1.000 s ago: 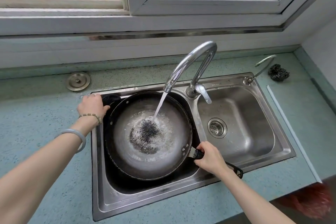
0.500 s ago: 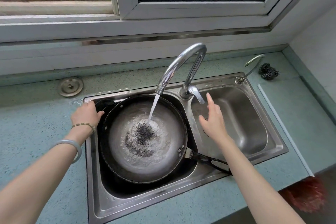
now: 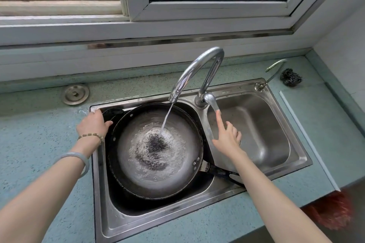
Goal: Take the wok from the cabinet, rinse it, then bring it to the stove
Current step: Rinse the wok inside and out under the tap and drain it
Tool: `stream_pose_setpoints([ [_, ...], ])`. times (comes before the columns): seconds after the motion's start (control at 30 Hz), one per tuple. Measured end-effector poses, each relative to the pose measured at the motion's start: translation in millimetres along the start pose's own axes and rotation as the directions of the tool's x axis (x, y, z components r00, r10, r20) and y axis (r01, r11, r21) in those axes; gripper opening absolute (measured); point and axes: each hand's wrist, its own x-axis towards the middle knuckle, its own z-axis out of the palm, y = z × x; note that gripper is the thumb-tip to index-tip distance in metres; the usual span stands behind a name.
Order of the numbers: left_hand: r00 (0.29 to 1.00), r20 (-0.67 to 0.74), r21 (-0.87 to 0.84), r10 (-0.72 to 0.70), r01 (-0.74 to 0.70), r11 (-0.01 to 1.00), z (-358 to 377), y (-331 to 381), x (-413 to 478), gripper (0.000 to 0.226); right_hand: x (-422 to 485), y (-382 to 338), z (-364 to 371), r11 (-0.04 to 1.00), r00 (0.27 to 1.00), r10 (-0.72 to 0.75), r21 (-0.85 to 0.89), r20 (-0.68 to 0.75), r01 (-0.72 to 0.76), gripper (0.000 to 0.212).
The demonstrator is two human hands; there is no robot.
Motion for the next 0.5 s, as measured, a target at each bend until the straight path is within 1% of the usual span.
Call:
stream_pose_setpoints([
  [0.03,1.000,-0.002,-0.009,-0.004,0.004,1.000,0,0,0,0.045,1,0,-1,1.000,1.000,-0.002,0.018,0.018,0.002,0.098],
  [0.1,1.000,0.007,-0.033,-0.005,0.005,0.999,0,0,0,0.046,1,2,-2,0.988,0.999,-0.039,0.152,0.019,0.036,0.093],
  [0.13,1.000,0.012,-0.049,-0.005,0.006,0.999,-1,0,0,0.047,0,4,-4,0.972,0.997,-0.069,0.224,-0.025,0.073,0.091],
  [0.2,1.000,0.020,-0.080,-0.007,0.009,0.997,0,0,1,0.048,-9,9,-1,0.945,0.989,-0.103,0.300,-0.108,0.131,0.090],
  [0.23,1.000,0.023,-0.101,-0.009,0.011,0.995,0,0,2,0.048,-16,14,2,0.941,0.992,-0.095,0.318,-0.087,0.118,0.090],
  [0.3,1.000,0.028,-0.131,-0.012,0.016,0.991,1,-1,4,0.048,-30,25,14,0.959,0.995,-0.069,0.280,0.068,0.047,0.083],
  [0.37,0.999,0.033,-0.116,-0.008,0.012,0.993,3,-2,6,0.046,-43,36,27,0.984,0.969,-0.057,0.176,0.240,0.014,0.071],
  [0.4,0.999,0.039,-0.094,-0.006,0.010,0.995,4,-1,8,0.046,-48,41,31,0.989,0.953,-0.065,0.147,0.297,0.022,0.066],
  [0.43,0.999,0.048,-0.072,-0.007,0.010,0.997,5,-1,9,0.048,-53,43,35,0.990,0.939,-0.079,0.137,0.334,0.034,0.063],
  [0.5,0.998,0.066,-0.053,-0.008,0.012,0.999,8,0,12,0.052,-58,46,41,0.988,0.926,-0.113,0.135,0.360,0.068,0.059],
])
